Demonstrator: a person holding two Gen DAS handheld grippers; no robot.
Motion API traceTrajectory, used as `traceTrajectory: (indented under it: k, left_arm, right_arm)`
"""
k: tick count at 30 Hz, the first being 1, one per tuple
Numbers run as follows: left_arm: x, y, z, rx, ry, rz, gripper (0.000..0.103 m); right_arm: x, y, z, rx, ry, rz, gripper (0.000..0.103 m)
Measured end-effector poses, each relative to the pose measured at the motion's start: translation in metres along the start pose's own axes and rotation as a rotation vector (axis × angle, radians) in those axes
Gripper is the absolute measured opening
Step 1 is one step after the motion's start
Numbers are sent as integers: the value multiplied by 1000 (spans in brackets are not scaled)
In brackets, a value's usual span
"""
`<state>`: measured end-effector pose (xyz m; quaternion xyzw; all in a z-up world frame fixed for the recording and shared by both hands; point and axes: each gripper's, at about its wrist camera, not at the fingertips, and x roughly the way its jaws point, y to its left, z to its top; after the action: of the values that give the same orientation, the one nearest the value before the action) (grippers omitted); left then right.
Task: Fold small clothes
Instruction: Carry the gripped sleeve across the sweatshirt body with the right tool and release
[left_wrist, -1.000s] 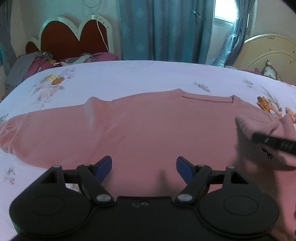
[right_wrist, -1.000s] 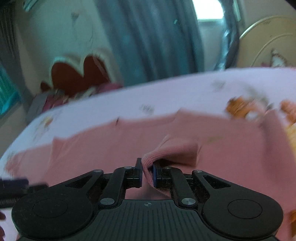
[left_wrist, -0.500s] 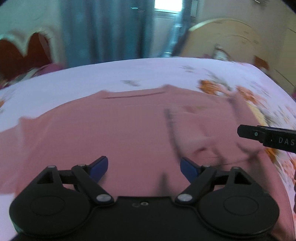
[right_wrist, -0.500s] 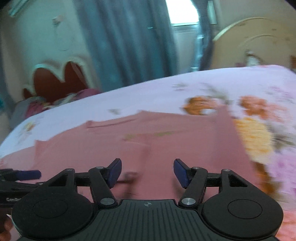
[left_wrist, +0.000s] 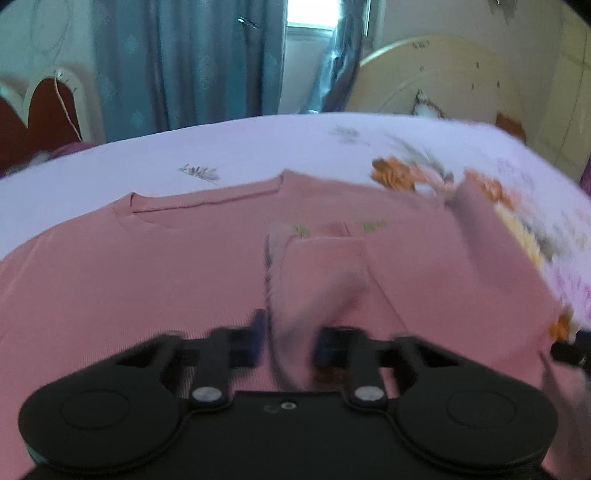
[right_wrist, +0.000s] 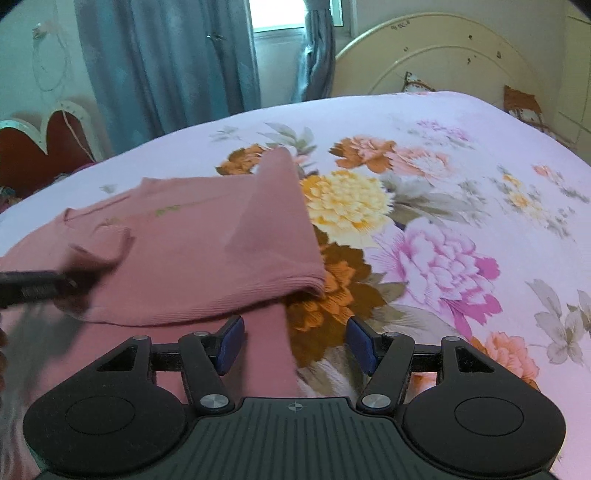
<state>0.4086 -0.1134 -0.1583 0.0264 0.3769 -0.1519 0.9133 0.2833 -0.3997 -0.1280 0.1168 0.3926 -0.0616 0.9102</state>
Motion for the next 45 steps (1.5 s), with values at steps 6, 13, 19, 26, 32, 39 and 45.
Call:
traceTrajectory:
  k: [6, 13, 19, 26, 32, 39, 45]
  left_arm:
    - [-23, 19, 28, -96, -123, -21, 8]
    - [-57, 47, 59, -184, -248, -20, 8]
    - [-46, 81, 25, -241, -161, 48, 8]
    - [-19, 93, -8, -256, -23, 87, 18]
    - [-35, 119, -10, -289, -42, 150, 64]
    - [-45, 130, 8, -286, -117, 179, 59]
    - [-25, 97, 9, -199, -103, 129, 59]
  right_arm:
    - [22, 4, 9, -8, -6, -17, 61]
    - [37, 15, 21, -25, -31, 0, 38]
    - [45, 18, 25, 3, -25, 7, 8]
    - [39, 4, 20, 56, 22, 14, 8]
    - [7, -8, 12, 45, 22, 23, 23]
    - [11, -10, 42, 34, -37, 33, 42]
    - [66, 4, 78, 53, -29, 85, 42]
